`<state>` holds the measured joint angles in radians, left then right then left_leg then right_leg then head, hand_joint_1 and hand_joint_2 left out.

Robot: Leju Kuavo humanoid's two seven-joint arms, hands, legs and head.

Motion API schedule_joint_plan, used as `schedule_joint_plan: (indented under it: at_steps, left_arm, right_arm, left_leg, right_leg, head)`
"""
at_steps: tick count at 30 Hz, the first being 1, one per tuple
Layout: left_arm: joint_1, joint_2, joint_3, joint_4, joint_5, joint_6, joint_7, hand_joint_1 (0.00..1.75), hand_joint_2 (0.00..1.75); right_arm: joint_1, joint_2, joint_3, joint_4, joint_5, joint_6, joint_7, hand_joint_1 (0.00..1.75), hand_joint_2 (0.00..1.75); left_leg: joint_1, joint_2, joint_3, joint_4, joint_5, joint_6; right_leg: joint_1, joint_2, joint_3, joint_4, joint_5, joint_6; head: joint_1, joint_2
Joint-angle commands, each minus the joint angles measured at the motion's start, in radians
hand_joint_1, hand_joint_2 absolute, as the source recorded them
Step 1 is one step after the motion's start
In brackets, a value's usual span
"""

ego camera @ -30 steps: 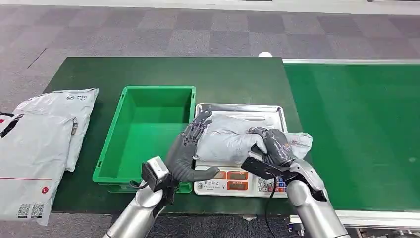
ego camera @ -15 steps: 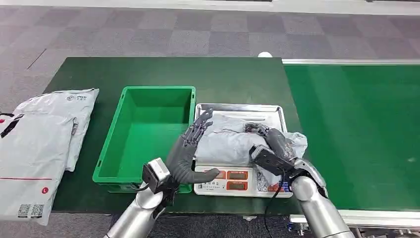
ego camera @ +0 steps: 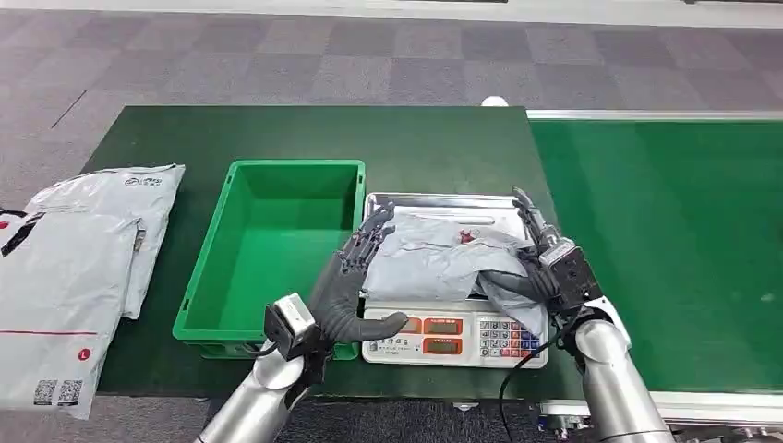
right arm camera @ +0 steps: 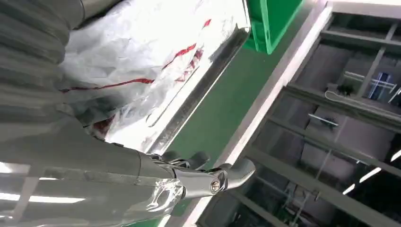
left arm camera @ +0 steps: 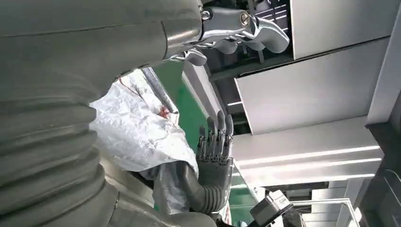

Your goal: Moved the parcel from conveyor to table for the left to box.

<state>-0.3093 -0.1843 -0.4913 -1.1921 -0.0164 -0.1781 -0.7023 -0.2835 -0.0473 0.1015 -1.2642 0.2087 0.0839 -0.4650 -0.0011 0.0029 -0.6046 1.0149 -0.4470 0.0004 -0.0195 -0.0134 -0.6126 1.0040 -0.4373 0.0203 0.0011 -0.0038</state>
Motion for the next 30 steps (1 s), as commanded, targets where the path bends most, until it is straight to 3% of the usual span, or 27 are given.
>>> schedule_joint_plan:
  at_steps: [1, 6, 8, 13, 15, 16, 19, 30]
  left_arm:
    - [-0.024, 0.010, 0.002, 0.050, 0.000, 0.004, 0.004, 0.00, 1.75]
    - [-0.037, 0.011, -0.003, 0.068, 0.003, 0.006, 0.004, 0.00, 1.75]
    - [-0.046, 0.013, -0.010, 0.080, 0.004, 0.005, 0.004, 0.00, 1.75]
    - [-0.071, 0.010, -0.013, 0.149, 0.001, 0.012, 0.004, 0.00, 1.75]
    - [-0.091, 0.004, -0.025, 0.206, -0.015, 0.019, 0.004, 0.00, 1.75]
    - [-0.111, -0.005, -0.041, 0.253, -0.032, 0.013, 0.004, 0.00, 1.75]
    - [-0.130, -0.020, -0.047, 0.297, -0.046, 0.014, 0.004, 0.00, 1.75]
    - [-0.127, -0.021, -0.039, 0.308, -0.101, 0.028, 0.027, 0.00, 1.75]
  right_arm:
    - [-0.047, 0.019, -0.065, 0.079, -0.007, -0.009, 0.009, 0.00, 1.75]
    - [-0.070, 0.010, -0.083, 0.139, -0.061, 0.013, 0.003, 0.00, 1.75]
    - [-0.072, 0.006, -0.100, 0.161, -0.184, 0.134, 0.023, 0.00, 1.75]
    - [-0.075, -0.005, -0.115, 0.177, -0.320, 0.260, 0.020, 0.00, 1.75]
    - [-0.072, -0.007, -0.116, 0.173, -0.415, 0.370, 0.035, 0.00, 1.75]
    - [-0.060, -0.013, -0.116, 0.172, -0.563, 0.517, 0.089, 0.00, 1.75]
    - [-0.034, -0.028, -0.101, 0.155, -0.681, 0.619, 0.137, 0.00, 1.75]
    - [-0.034, -0.036, -0.080, 0.161, -0.674, 0.628, 0.137, 0.00, 1.75]
  left_leg:
    - [0.001, 0.000, 0.003, -0.001, 0.000, -0.001]
    - [0.001, 0.001, 0.003, -0.002, 0.000, -0.001]
    - [0.001, 0.000, 0.003, -0.002, 0.000, -0.001]
    - [0.001, 0.000, 0.002, -0.001, 0.000, -0.001]
    - [0.000, -0.001, 0.003, -0.002, 0.000, -0.001]
    - [0.001, -0.001, 0.003, -0.002, 0.000, -0.001]
    - [0.001, -0.002, 0.003, -0.002, 0.000, -0.001]
    - [0.001, -0.001, 0.002, -0.001, 0.000, 0.000]
  right_leg:
    - [0.001, 0.001, 0.003, -0.002, 0.000, -0.001]
    - [0.001, 0.002, 0.003, -0.002, 0.000, -0.001]
    - [0.001, 0.002, 0.003, -0.002, 0.000, -0.001]
    - [0.001, 0.001, 0.003, -0.001, 0.000, -0.001]
    - [0.000, 0.000, 0.003, -0.002, 0.000, -0.001]
    - [0.001, 0.001, 0.004, -0.002, 0.000, -0.002]
    - [0.001, -0.001, 0.004, -0.003, 0.000, -0.001]
    - [0.001, 0.000, 0.002, -0.002, 0.000, -0.001]
  head:
    - [0.000, 0.000]
    - [0.000, 0.000]
    - [0.000, 0.000]
    - [0.000, 0.000]
    - [0.000, 0.000]
    - [0.000, 0.000]
    - [0.000, 0.000]
    - [0.000, 0.000]
